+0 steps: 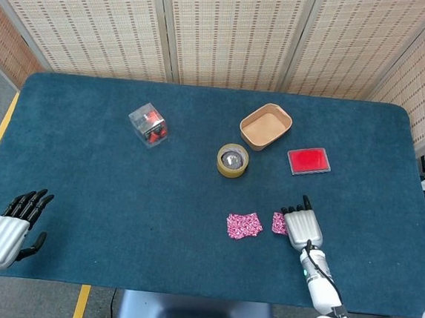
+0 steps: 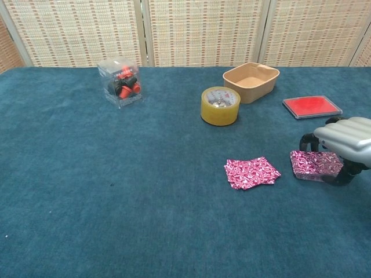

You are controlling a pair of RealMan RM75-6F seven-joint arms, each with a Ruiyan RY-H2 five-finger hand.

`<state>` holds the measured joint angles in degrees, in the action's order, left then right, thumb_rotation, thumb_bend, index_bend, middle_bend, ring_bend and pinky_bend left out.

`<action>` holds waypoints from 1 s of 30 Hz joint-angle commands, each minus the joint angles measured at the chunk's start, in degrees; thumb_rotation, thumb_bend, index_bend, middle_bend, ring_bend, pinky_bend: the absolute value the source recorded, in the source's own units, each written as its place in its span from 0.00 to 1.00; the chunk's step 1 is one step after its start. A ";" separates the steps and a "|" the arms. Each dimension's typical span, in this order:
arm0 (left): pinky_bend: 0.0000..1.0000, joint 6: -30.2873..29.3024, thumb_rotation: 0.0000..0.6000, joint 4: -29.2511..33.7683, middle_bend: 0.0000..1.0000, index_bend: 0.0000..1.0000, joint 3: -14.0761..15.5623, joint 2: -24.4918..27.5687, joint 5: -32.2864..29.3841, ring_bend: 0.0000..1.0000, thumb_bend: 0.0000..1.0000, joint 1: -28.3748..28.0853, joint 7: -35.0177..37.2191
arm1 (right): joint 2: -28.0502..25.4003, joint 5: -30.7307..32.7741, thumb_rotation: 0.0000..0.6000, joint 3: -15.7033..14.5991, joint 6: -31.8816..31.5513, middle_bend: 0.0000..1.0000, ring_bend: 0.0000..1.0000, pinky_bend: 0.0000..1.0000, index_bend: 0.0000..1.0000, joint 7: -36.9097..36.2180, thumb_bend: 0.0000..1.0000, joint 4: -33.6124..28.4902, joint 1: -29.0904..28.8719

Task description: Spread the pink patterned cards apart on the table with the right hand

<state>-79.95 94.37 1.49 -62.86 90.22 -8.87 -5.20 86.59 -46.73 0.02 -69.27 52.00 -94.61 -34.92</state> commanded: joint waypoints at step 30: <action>0.12 -0.91 1.00 0.45 0.00 0.00 0.09 -0.14 0.00 0.00 0.46 0.57 -0.91 | -3.90 -25.36 1.00 -12.95 -3.32 0.44 0.36 0.00 0.53 -3.25 0.28 -5.77 8.62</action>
<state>-80.83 94.83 1.57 -63.03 90.19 -8.32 -6.12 82.23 -71.43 -12.61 -73.01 49.15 -101.12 -26.85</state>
